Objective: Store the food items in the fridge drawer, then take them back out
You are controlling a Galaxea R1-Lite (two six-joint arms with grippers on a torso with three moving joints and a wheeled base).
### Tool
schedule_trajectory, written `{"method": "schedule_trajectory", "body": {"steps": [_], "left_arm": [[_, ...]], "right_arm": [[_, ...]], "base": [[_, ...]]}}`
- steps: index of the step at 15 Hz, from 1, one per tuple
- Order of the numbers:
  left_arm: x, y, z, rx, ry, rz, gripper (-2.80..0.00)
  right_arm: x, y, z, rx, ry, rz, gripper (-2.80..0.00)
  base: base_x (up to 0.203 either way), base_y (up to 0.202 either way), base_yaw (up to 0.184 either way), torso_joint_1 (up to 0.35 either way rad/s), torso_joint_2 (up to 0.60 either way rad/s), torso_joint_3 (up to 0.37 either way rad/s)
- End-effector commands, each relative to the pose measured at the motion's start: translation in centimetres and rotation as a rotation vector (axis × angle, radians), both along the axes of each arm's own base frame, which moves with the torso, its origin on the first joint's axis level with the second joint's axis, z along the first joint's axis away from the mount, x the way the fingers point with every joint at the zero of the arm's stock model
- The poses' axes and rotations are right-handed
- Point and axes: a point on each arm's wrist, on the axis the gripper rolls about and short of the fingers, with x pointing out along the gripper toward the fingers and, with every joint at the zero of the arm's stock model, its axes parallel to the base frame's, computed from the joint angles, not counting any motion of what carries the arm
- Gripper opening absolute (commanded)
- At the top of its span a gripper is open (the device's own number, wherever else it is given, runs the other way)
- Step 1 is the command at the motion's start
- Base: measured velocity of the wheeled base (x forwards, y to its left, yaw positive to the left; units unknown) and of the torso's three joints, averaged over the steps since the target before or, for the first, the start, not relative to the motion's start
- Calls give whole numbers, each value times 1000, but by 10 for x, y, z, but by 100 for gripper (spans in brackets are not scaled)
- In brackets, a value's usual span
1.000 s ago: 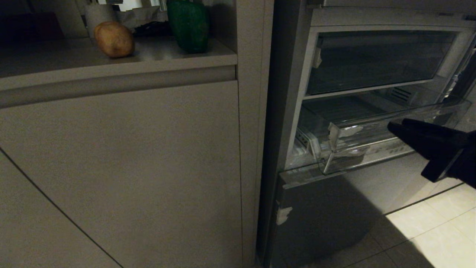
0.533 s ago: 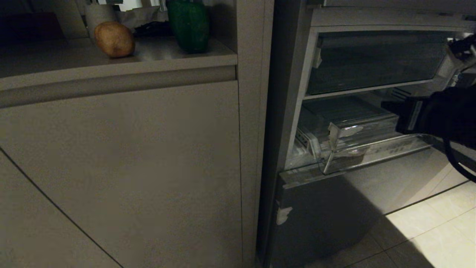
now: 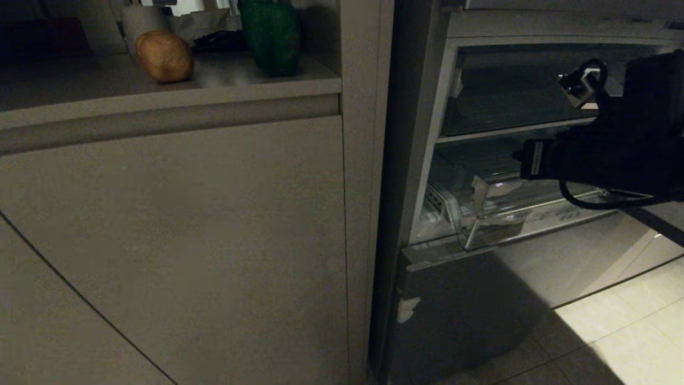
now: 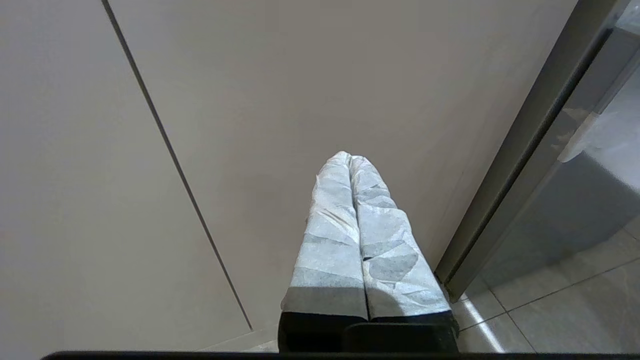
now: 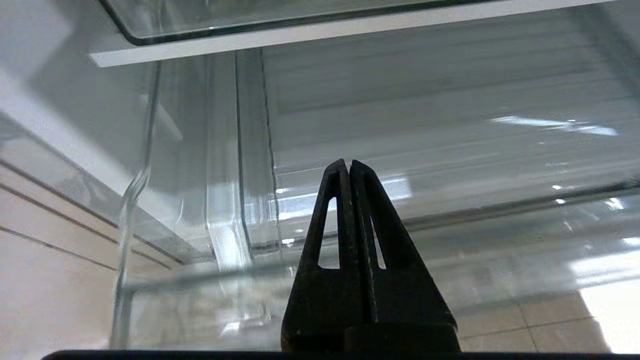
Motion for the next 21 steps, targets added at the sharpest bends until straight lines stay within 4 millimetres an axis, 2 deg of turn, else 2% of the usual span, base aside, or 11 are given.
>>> {"method": "schedule_trajectory", "body": {"steps": [1, 5, 13, 21], "left_arm": [[0, 0, 0, -1, 1, 0, -280], [0, 0, 0, -1, 1, 0, -280], [0, 0, 0, -1, 1, 0, -280], [0, 0, 0, -1, 1, 0, -280]], "right_arm": [[14, 3, -3, -5, 22, 0, -280], [12, 3, 1, -10, 41, 1, -280], [-16, -4, 8, -15, 153, -15, -280], [-69, -18, 29, -7, 160, -18, -280]], "base": [[0, 0, 0, 0, 0, 0], [0, 0, 0, 0, 0, 0], [0, 0, 0, 0, 0, 0], [0, 0, 0, 0, 0, 0]]}}
